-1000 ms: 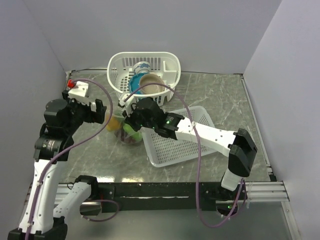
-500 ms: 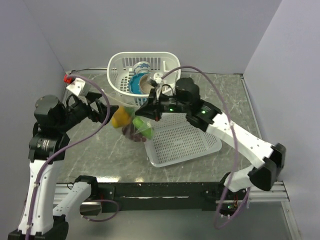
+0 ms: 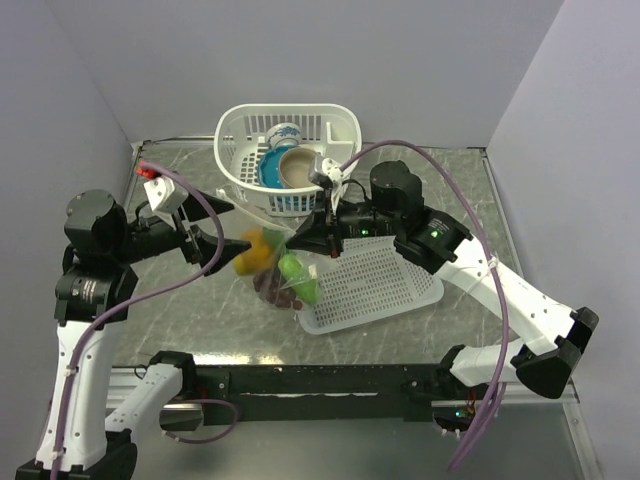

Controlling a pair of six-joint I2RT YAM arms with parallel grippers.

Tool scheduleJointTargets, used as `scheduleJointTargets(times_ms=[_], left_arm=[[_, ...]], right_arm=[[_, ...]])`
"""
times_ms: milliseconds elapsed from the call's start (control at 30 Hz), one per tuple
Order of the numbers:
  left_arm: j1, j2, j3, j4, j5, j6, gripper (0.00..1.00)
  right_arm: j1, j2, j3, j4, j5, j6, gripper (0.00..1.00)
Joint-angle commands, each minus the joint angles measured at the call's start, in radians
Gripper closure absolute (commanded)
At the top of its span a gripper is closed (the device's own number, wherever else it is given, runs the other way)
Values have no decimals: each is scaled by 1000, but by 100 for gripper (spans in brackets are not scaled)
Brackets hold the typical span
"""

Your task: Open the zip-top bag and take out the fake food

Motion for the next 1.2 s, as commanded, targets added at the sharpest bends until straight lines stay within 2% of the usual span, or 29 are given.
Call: scheduleJointTargets(times_ms=[0,33,100,200,300,333,433,567,667,733,767,800,833,867,900,933,1000,1100,1167], left_arm=[[13,55,9,-143,243,167,2],[31,62,16,-185,284,254,2],[57,67,21,-271,321,319,2],[128,47,9,-248,387,348,2],[153,10,-26,-119,395,252,2],[157,1,-63,6,386,156,2],[160,-27,-132,236,378,-13,2],[160,-11,-180,454,464,-191,1],[159,-1,-200,498,490,-242,1],[159,25,-183,439,537,-166,1],[159,41,-162,356,563,-100,3],[159,79,-128,117,585,-1,4],[159,102,-35,-66,643,287,6],[159,128,17,-230,666,437,8],[159,185,64,-501,674,559,8],[156,212,143,-611,674,753,8],[144,283,208,-799,676,987,8],[119,280,236,-842,677,963,9],[79,241,193,-775,677,939,10]], right_arm=[[-15,-54,58,-9,-19,-28,100],[-19,-68,66,-20,-19,-29,100],[-36,-85,75,-58,-25,-66,100],[-68,-118,86,-93,-47,-81,100],[-87,-144,86,-112,-97,-78,100],[-88,-155,81,-116,-110,-77,100],[-88,-171,69,-130,-159,-71,100],[-90,-187,58,-159,-176,-78,100],[-88,-197,64,-185,-203,-87,100],[-90,-203,78,-195,-234,-83,100],[-88,-206,81,-195,-242,-78,100],[-88,-210,81,-180,-245,-71,100],[-90,-220,78,-170,-251,-63,100],[-88,-224,74,-158,-260,-46,100],[-90,-229,66,-129,-272,-40,100],[-90,-229,55,-117,-285,-40,100],[-88,-227,46,-83,-305,11,100],[-88,-224,31,-43,-314,37,100],[-87,-223,24,-29,-320,49,100]])
